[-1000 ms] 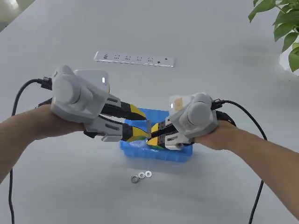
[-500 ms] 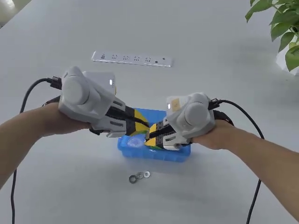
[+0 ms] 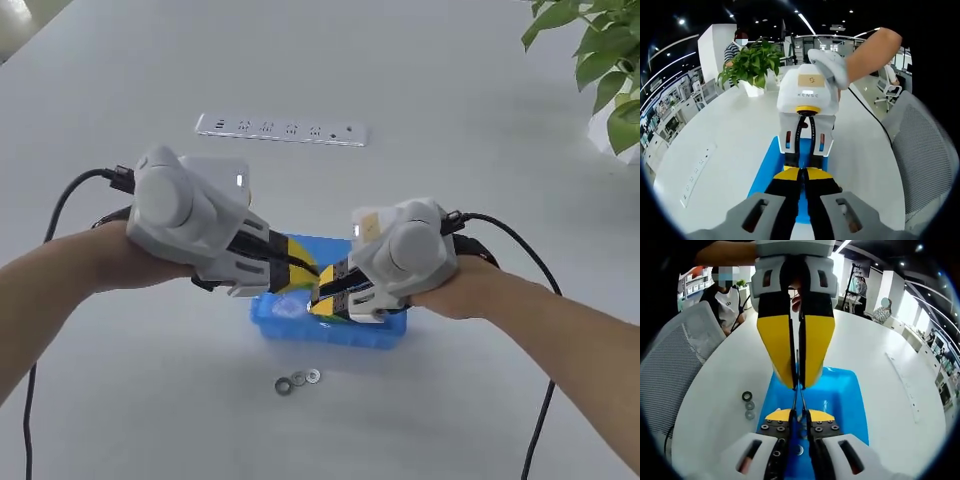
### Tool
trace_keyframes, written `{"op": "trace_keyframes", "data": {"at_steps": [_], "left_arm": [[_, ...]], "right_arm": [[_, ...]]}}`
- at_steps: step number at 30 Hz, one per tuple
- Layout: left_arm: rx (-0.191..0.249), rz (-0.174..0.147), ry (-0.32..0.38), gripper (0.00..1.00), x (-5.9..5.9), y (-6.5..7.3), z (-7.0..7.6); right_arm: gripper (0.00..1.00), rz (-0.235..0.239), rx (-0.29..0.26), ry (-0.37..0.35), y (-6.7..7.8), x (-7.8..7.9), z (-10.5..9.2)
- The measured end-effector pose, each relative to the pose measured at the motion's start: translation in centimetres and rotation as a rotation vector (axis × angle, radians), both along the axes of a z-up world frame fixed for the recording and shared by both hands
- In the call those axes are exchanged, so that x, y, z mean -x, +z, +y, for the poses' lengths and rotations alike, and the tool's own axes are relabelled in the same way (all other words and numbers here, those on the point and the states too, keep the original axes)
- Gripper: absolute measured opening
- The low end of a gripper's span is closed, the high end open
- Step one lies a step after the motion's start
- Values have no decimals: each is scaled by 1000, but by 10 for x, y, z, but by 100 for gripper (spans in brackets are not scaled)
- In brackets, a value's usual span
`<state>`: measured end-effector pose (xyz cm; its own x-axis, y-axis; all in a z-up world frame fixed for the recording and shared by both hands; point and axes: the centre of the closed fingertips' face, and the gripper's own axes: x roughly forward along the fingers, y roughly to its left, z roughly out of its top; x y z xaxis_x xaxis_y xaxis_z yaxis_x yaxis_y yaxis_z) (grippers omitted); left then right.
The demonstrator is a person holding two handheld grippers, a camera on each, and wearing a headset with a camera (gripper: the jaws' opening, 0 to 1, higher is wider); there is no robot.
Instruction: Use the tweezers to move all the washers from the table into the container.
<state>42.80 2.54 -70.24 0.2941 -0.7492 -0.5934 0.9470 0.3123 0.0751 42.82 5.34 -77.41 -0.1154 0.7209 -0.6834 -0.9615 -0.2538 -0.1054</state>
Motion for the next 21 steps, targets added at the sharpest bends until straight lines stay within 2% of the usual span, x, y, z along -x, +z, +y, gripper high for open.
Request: {"op": "trace_keyframes", "data": {"at_steps": [11, 21], "left_arm": [[-11, 0, -1, 6, 1, 0, 1], [6, -9, 10, 6, 2, 9, -2]], "right_arm": [[18, -9, -7, -37, 12, -6, -8], [26, 13, -28, -117, 25, -10, -26]]}}
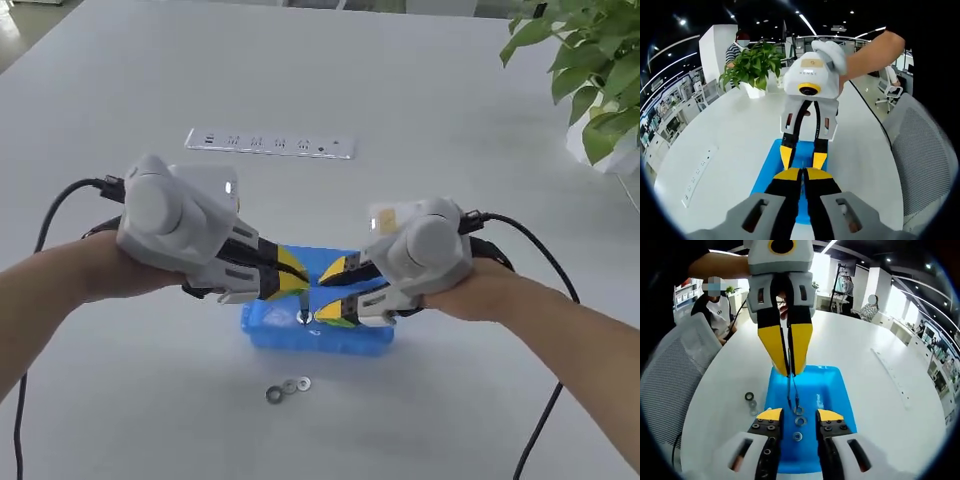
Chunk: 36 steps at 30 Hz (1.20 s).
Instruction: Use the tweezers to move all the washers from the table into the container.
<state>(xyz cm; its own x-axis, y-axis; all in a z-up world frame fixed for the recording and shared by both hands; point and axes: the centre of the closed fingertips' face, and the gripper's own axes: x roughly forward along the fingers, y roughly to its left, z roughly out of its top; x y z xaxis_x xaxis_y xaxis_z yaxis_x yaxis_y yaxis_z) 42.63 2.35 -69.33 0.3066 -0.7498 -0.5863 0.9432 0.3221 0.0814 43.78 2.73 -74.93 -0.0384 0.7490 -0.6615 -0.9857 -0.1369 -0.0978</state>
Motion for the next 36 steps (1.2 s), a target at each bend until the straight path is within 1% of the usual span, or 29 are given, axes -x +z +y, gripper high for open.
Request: {"op": "trace_keyframes", "data": {"at_steps": [2, 5, 8, 12, 15, 19, 24, 27, 31, 36], "left_arm": [[0, -4, 1, 6, 0, 2, 0], [4, -11, 6, 6, 0, 8, 0], [6, -12, 7, 6, 2, 13, 0], [3, -16, 10, 6, 4, 19, 2], [2, -14, 10, 6, 6, 25, 2], [1, -24, 12, 6, 8, 33, 3], [-4, -28, 9, 6, 14, 41, 2], [4, -26, 9, 6, 18, 47, 1], [-5, -26, 5, 6, 23, 49, 1], [-3, -25, 2, 6, 30, 54, 0]], "right_arm": [[30, 12, -4, -24, 3, -1, -5], [31, 4, -9, -48, 7, -2, -14], [35, 13, -17, -90, 12, -4, -24], [38, 10, -24, -118, 17, -4, -34], [42, 7, -32, -138, 21, -3, -42], [45, 10, -36, -164, 25, 0, -52], [50, 16, -41, -199, 27, 5, -63], [53, 17, -45, -213, 29, 7, -68], [59, 14, -55, -235, 33, 9, -74], [66, 11, -63, -260, 37, 15, -82]]}}
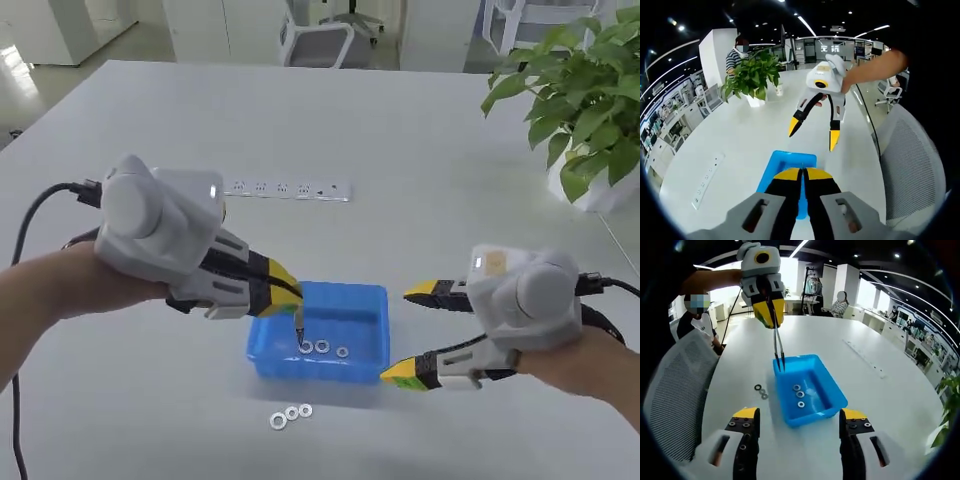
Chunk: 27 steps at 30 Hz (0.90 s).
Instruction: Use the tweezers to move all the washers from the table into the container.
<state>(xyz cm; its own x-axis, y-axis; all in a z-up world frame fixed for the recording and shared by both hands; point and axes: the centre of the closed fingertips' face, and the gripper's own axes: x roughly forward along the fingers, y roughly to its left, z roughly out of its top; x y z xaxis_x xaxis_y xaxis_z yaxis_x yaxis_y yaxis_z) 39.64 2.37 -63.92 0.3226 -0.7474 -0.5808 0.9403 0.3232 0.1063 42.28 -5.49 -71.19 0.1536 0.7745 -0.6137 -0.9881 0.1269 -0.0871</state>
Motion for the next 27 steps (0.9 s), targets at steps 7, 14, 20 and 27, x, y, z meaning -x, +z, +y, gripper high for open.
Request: {"op": "trace_keyframes", "data": {"at_steps": [7, 14, 20, 27], "left_arm": [[3, 4, -16, 6, 13, -1, -3], [8, 11, -29, 6, 23, -4, -4], [17, 12, -35, 6, 26, -7, -8], [21, 16, -46, 6, 30, -13, -11]], "right_arm": [[74, 13, 0, -23, -4, 10, -11], [75, 22, 4, -31, -7, 20, -18], [76, 28, 11, -34, -10, 25, -20], [76, 36, 10, -32, -13, 29, -20]]}}
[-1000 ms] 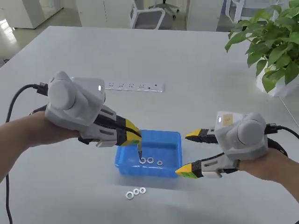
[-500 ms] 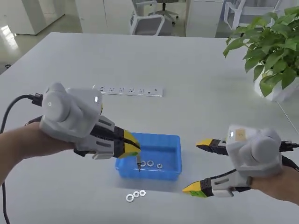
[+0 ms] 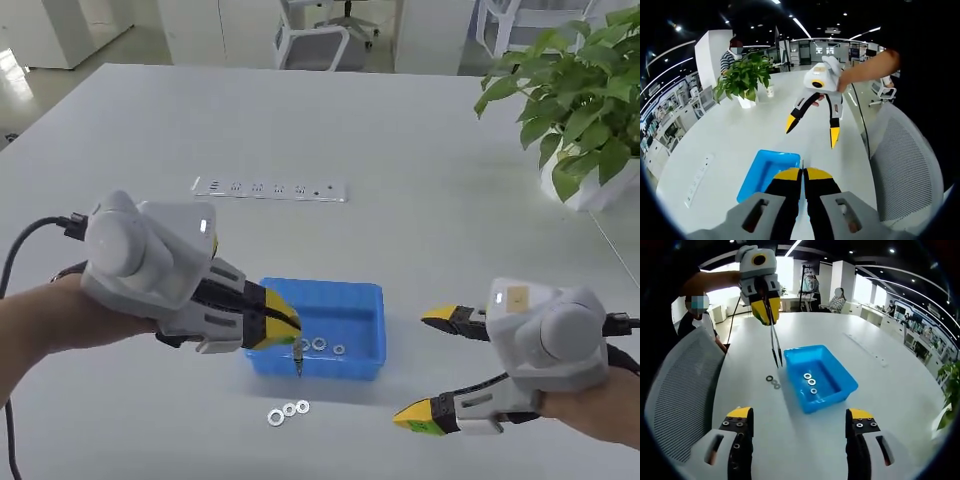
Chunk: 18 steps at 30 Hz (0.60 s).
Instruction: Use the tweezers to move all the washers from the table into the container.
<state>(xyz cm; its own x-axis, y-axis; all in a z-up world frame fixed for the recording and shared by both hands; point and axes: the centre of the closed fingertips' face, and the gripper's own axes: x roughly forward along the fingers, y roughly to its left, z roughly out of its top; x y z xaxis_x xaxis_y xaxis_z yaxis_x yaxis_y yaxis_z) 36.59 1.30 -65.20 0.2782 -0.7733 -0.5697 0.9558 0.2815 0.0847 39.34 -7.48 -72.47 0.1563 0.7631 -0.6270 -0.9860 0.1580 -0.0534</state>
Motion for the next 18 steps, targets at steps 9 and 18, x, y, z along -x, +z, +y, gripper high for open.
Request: {"op": "trace_keyframes", "data": {"at_steps": [9, 18], "left_arm": [[6, 6, -16, 6, 5, -9, -5], [5, 19, -37, 6, 10, -22, -7]], "right_arm": [[76, 7, -2, -7, -4, 3, 0], [76, 14, 0, -16, -7, 7, -2]]}}
